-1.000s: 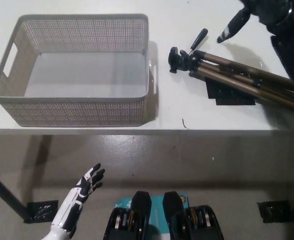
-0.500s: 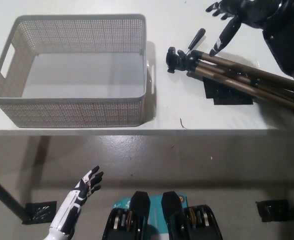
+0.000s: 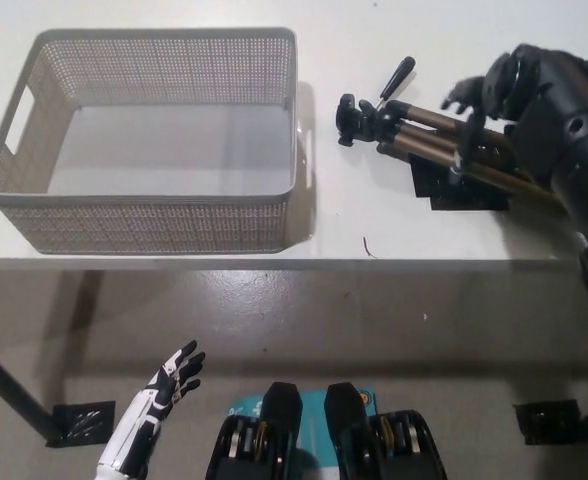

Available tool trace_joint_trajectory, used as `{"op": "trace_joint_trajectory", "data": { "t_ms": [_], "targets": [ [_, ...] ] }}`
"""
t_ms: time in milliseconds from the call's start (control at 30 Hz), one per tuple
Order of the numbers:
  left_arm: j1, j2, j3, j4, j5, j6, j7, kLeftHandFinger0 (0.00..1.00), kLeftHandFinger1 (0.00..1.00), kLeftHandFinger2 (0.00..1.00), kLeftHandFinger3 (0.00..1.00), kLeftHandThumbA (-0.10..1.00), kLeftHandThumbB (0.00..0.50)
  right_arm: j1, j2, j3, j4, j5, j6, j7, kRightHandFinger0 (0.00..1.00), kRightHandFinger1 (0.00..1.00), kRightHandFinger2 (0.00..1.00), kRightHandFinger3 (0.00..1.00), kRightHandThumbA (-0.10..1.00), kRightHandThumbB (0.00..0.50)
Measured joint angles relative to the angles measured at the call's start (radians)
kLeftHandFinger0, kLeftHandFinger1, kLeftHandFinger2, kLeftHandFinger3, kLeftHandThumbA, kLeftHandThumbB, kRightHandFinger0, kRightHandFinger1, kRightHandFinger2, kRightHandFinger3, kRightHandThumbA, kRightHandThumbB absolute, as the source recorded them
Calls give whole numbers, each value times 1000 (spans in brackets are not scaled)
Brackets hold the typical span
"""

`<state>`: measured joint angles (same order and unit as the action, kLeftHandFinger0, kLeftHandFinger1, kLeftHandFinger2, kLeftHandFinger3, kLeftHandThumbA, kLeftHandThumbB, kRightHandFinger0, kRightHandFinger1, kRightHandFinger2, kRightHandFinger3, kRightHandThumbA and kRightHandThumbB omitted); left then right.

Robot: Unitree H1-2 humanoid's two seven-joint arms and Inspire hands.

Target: The robot uses its right hand to pick the tripod on the desk and places it into a rectangular container on the left.

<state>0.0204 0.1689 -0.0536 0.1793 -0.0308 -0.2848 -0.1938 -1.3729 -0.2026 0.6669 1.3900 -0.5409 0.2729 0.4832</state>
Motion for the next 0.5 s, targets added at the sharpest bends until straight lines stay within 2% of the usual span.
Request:
{"op": "trace_joint_trajectory", "data": {
  "t_ms": [67, 133, 233, 500],
  "targets": [
    [4, 0, 0, 0, -1, 0, 0, 1000, 1000, 1000, 1000, 1000, 344, 21, 1, 34, 7, -25, 4, -39, 1000, 1000, 1000, 1000, 1000, 472],
    [11, 0, 0, 0, -2, 0, -1, 1000, 1000, 1000, 1000, 1000, 354, 41, 5, 65, 14, -46, 6, -64, 1000, 1000, 1000, 1000, 1000, 487],
    [19, 0, 0, 0, -3, 0, -3, 1000, 1000, 1000, 1000, 1000, 374, 69, 8, 101, 20, -75, 8, -112, 1000, 1000, 1000, 1000, 1000, 471],
    [20, 0, -2, -5, -4, 0, -13, 1000, 1000, 1000, 1000, 1000, 330, 105, 11, 71, 23, -90, -13, -200, 1000, 1000, 1000, 1000, 1000, 476]
  ]
}}
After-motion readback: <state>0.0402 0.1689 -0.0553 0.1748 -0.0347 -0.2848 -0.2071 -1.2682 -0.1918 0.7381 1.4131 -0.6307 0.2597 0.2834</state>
